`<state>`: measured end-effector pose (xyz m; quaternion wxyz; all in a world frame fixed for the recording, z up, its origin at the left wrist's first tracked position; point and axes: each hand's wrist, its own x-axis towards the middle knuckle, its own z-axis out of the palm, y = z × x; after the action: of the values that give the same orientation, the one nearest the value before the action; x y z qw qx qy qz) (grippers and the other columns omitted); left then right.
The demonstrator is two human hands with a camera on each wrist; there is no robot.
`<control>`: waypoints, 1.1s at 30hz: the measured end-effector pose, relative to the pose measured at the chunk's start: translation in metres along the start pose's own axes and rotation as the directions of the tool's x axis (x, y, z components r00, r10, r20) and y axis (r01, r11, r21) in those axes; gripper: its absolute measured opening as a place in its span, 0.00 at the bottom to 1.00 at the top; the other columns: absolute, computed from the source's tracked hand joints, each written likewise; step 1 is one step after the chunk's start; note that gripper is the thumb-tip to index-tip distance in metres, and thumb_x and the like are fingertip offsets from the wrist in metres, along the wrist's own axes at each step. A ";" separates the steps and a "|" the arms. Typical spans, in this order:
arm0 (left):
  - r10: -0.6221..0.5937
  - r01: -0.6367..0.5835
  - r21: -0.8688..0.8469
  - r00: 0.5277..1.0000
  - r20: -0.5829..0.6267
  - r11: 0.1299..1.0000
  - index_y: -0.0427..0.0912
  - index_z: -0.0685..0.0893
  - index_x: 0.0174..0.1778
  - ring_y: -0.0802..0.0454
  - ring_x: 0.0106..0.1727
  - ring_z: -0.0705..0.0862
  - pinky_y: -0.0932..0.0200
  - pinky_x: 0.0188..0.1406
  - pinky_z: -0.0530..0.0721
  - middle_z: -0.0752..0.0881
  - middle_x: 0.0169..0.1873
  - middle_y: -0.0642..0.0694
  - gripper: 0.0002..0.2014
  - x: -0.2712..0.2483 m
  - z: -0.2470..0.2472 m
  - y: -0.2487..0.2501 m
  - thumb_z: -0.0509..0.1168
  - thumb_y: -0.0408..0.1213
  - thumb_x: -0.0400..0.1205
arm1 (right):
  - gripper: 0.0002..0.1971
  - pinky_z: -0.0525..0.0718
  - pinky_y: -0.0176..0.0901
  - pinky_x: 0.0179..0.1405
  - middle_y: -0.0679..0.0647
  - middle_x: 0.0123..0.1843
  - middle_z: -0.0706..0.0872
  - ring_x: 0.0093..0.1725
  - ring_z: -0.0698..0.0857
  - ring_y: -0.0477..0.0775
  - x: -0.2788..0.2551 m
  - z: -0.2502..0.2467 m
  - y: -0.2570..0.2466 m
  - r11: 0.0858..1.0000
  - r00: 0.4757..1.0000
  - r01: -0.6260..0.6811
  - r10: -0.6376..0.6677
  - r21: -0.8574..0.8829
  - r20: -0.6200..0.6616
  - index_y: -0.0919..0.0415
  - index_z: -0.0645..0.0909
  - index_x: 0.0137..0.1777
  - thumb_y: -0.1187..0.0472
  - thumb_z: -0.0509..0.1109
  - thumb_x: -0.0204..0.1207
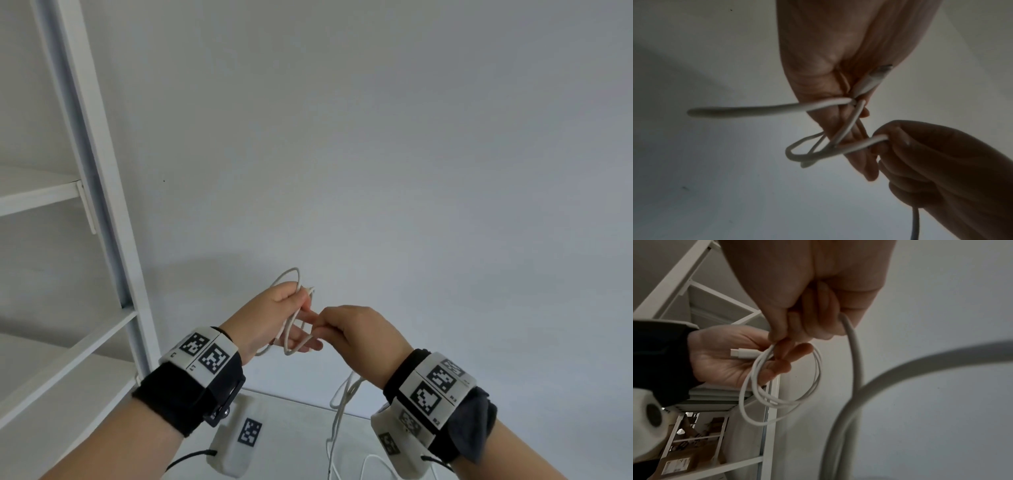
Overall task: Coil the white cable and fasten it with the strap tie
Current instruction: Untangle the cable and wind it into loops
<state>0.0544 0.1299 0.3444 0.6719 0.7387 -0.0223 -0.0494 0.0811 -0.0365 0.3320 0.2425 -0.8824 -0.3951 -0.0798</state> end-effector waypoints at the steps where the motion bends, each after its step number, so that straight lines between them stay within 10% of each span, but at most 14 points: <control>1: -0.005 0.005 0.027 1.000 0.018 1.000 0.38 0.74 0.40 0.31 0.41 0.90 0.51 0.37 0.89 0.87 0.40 0.38 0.15 -0.001 0.001 0.001 0.52 0.43 0.87 | 0.11 0.78 0.45 0.43 0.45 0.37 0.78 0.38 0.76 0.49 0.000 0.001 0.000 1.000 1.000 -0.015 0.015 0.000 -0.018 0.57 0.81 0.45 0.53 0.60 0.80; 11: 0.038 -0.065 0.261 0.994 0.105 0.963 0.39 0.77 0.39 0.55 0.21 0.75 0.54 0.35 0.82 0.82 0.20 0.50 0.14 -0.004 0.003 -0.003 0.53 0.40 0.87 | 0.18 0.72 0.38 0.28 0.44 0.24 0.71 0.25 0.70 0.45 0.009 -0.010 0.001 0.985 0.958 -0.106 0.138 0.138 -0.251 0.47 0.66 0.32 0.47 0.75 0.66; 17: 0.004 0.000 -0.034 0.991 0.137 0.999 0.39 0.76 0.37 0.58 0.19 0.59 0.67 0.17 0.59 0.64 0.19 0.53 0.16 -0.010 0.003 0.000 0.52 0.41 0.87 | 0.23 0.68 0.30 0.25 0.44 0.22 0.68 0.22 0.66 0.44 0.011 -0.014 0.015 0.944 0.944 -0.117 0.202 0.308 -0.260 0.51 0.66 0.31 0.43 0.79 0.56; 24: 0.059 -0.057 -0.349 0.998 -0.004 0.935 0.38 0.75 0.38 0.60 0.15 0.59 0.68 0.15 0.56 0.64 0.17 0.55 0.14 -0.010 -0.018 0.010 0.54 0.41 0.85 | 0.17 0.73 0.37 0.30 0.44 0.23 0.71 0.25 0.69 0.43 -0.003 0.009 0.055 0.933 0.956 -0.222 0.266 0.284 -0.125 0.48 0.69 0.26 0.55 0.68 0.75; 27: 0.093 -0.110 -0.295 0.993 -0.071 0.949 0.39 0.75 0.36 0.60 0.16 0.58 0.68 0.14 0.57 0.64 0.17 0.55 0.15 -0.007 -0.024 0.013 0.54 0.42 0.86 | 0.13 0.78 0.46 0.47 0.45 0.34 0.87 0.39 0.79 0.45 -0.003 0.002 0.067 0.957 0.957 -0.288 0.289 -0.020 0.032 0.42 0.78 0.29 0.52 0.65 0.77; 31: 0.098 -0.118 -0.288 0.992 -0.081 0.950 0.41 0.75 0.35 0.59 0.16 0.58 0.67 0.15 0.56 0.63 0.18 0.55 0.15 -0.006 -0.029 0.010 0.53 0.43 0.86 | 0.07 0.76 0.53 0.56 0.42 0.49 0.89 0.56 0.81 0.56 0.003 -0.023 0.065 0.951 0.864 -0.298 0.235 -0.076 -0.444 0.46 0.87 0.33 0.50 0.70 0.69; 33: 0.071 -0.083 -0.230 0.996 -0.060 0.970 0.40 0.74 0.36 0.59 0.16 0.58 0.67 0.15 0.56 0.64 0.17 0.55 0.15 -0.008 -0.025 0.006 0.54 0.42 0.86 | 0.06 0.63 0.51 0.66 0.38 0.60 0.85 0.67 0.73 0.52 -0.003 -0.001 0.056 0.916 0.936 -0.348 0.327 -0.198 -0.130 0.42 0.87 0.36 0.50 0.69 0.72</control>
<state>0.0490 0.1550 0.3526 0.7555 0.6546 -0.0279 -0.0068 0.1206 -0.0710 0.3113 0.1727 -0.9538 -0.2139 -0.1211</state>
